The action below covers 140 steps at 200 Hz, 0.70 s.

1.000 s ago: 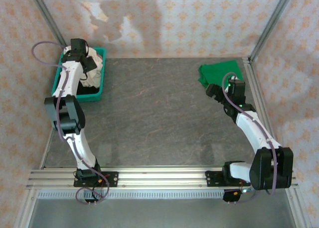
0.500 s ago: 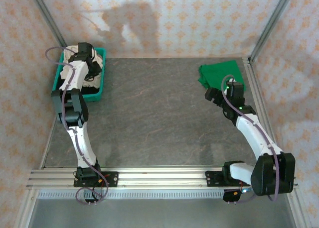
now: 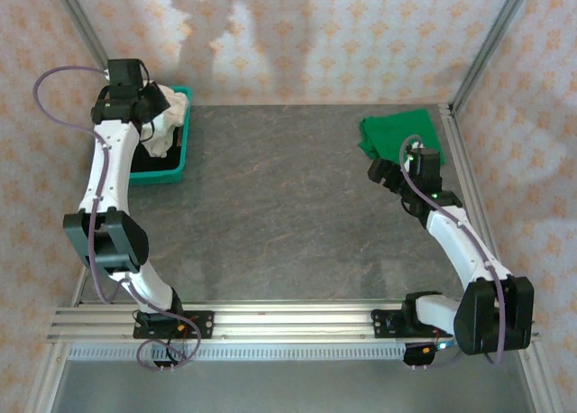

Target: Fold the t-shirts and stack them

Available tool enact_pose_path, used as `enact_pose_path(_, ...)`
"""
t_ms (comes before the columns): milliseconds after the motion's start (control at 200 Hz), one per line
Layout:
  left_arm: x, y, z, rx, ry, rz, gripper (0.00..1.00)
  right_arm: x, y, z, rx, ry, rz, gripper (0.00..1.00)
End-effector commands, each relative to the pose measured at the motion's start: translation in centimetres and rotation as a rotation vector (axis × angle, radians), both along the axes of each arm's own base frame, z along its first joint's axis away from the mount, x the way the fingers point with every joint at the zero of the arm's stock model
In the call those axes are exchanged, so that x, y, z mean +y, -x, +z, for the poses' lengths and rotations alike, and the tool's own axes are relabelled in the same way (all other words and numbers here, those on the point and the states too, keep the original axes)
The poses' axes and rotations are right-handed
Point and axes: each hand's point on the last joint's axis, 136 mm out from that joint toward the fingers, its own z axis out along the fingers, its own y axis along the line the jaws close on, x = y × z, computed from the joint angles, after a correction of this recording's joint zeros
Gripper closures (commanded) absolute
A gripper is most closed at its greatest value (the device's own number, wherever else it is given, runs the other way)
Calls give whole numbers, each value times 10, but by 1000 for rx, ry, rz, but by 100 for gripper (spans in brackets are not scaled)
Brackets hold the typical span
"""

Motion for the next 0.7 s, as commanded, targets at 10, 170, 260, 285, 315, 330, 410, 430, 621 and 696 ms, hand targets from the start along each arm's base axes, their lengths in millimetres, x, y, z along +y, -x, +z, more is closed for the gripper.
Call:
enact_pose_path(10,-8,3,6,-50,67,-7,100,8,-5,-2,-2,-22,22,10)
enact_pose_path(170,-18,14,38,-132,78,-48,100,12,-6,-5,1,-40,35,10)
enact_pose_path(260,-28,19,55,-148,87,-105,100,17,-7,-5,1,-50,49,12)
enact_pose_path(285,-29,19,60,-156,88,-114,100,17,-8,-6,3,-43,47,14)
enact_pose_path(315,-30,21,65,-165,87,-117,100,19,-8,-6,7,-33,52,14)
enact_pose_path(330,-30,22,67,-171,87,-117,100,20,-8,-6,8,-28,56,14)
enact_pose_path(410,-34,27,85,-211,93,-126,100,29,-10,-1,-4,-44,84,15)
enact_pose_path(430,-36,28,90,-223,103,-132,100,32,-11,2,-12,-54,94,15)
enact_pose_path(621,-108,55,175,-425,216,-353,100,63,-14,47,-129,-138,209,15)
enact_pose_path(696,-148,80,211,-496,183,-435,100,73,-15,67,-183,-155,237,15)
